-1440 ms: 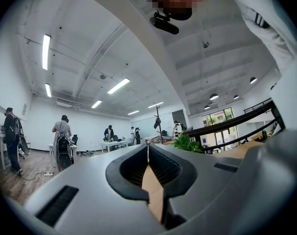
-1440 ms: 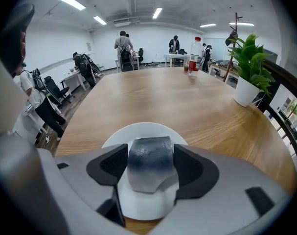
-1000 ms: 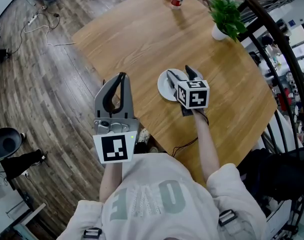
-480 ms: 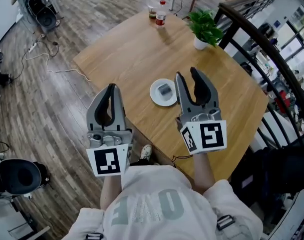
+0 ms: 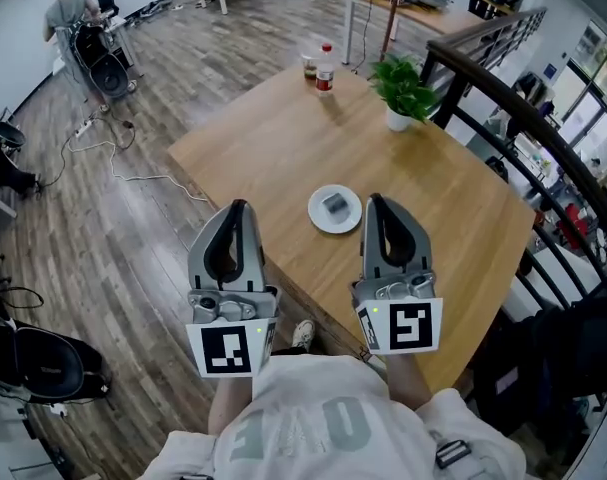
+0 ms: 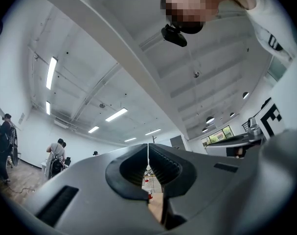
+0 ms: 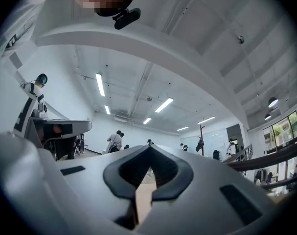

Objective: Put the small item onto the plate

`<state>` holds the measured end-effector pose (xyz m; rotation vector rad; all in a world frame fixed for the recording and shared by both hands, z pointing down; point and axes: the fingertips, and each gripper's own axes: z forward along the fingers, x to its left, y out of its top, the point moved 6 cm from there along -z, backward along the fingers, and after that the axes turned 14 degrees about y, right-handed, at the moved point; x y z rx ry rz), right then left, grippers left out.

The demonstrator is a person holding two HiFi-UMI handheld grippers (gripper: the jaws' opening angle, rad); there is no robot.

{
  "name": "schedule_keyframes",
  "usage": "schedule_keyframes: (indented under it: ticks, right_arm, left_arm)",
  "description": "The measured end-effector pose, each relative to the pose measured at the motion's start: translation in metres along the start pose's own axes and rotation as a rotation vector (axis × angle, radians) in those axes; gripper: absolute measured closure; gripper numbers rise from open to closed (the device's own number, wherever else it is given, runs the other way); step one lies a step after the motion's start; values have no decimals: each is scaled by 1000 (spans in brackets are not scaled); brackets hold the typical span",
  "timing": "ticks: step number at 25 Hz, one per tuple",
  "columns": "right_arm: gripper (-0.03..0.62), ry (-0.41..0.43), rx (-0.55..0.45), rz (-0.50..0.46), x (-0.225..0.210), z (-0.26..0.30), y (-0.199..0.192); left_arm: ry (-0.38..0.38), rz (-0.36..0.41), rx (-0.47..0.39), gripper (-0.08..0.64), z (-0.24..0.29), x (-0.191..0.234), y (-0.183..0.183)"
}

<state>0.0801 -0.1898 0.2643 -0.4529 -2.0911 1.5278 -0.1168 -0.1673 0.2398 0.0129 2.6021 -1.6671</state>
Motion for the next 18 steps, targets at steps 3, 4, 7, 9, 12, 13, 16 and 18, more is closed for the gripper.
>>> schedule_keyframes:
  ticks: [3,4,7,9,12,13,16,18]
  right_arm:
    - [575,-1,-6,-24,7,0,6]
    - [575,0,-4,-34,9,0,7]
    - [575,8,0,-54,11,0,10]
    - [575,19,-2,-54,11,0,10]
    - [575,37,-9,-54,12,3,12]
    - [575,44,-10,-57,12,4,12]
    - [575,58,-12,-68,14,7,16]
    - [575,64,-13,-72,16,8,17]
  left_arm:
    - [2,-4,-15,548,-4,4,4]
    - [4,-6,-16,548,-6,5,4]
    - [6,-9,-20,548,-9,5,6]
    - [5,-10,-23,548,-8,4,6]
    - [9,-10,-40,548,-7,5,8]
    - [11,-9,-44,548,-6,5,9]
    - [19,-6,-39,548,-7,7,11]
    - [24,-5,-33,548,-8,9,12]
